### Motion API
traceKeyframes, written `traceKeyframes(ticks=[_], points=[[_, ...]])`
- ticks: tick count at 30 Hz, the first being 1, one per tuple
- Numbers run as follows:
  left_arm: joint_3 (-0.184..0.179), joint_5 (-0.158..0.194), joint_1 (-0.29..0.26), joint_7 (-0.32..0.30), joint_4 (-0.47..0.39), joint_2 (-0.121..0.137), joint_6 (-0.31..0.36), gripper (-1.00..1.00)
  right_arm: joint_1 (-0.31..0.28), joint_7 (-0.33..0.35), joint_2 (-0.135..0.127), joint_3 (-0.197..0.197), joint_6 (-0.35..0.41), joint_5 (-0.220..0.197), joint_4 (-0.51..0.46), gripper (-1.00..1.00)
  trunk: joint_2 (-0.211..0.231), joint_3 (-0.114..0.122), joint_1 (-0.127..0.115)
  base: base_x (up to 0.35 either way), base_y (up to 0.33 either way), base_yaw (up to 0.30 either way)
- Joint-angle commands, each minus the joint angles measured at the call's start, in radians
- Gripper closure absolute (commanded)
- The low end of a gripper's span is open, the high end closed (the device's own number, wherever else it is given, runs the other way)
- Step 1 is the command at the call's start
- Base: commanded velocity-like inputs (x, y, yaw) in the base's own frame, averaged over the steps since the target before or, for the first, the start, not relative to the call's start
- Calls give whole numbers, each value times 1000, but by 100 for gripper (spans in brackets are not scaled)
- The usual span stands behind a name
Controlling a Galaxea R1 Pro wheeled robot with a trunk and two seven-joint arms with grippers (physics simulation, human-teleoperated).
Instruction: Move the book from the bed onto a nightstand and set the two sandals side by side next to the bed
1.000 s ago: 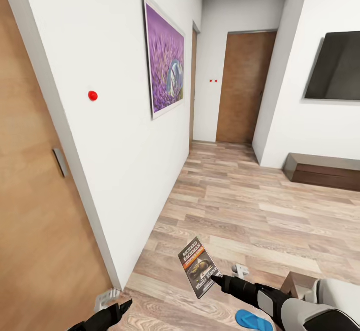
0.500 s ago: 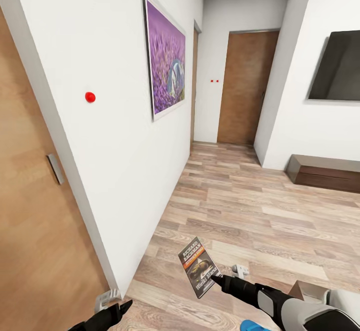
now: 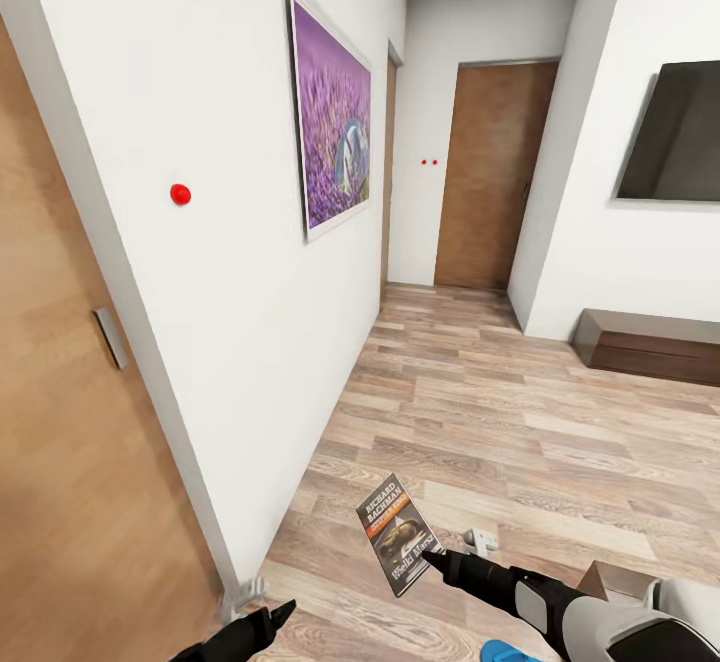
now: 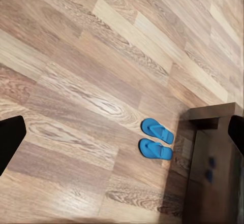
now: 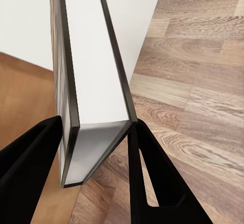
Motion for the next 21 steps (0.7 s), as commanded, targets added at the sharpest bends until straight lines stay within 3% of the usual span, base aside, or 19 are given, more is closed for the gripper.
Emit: traceKeyframes(ticks=[1, 10, 14, 21], points=[[7, -9, -1, -2, 1, -9, -6, -100, -2, 6, 0, 7, 1, -11, 3, 100, -1, -1, 0, 0, 0, 0], [3, -8, -1, -2, -57, -35, -27, -100, -2, 6, 0, 7, 1, -10, 3, 100, -1, -1, 0, 0, 0, 0], [6, -6, -1, -1, -95, -65, -46, -100, -2, 6, 0, 7, 1, -10, 3, 100, -1, -1, 0, 0, 0, 0], [12, -7, -1, 0, -96, -70, -94, -100, -2, 6, 0, 7, 1, -11, 3, 100, -1, -1, 0, 0, 0, 0]])
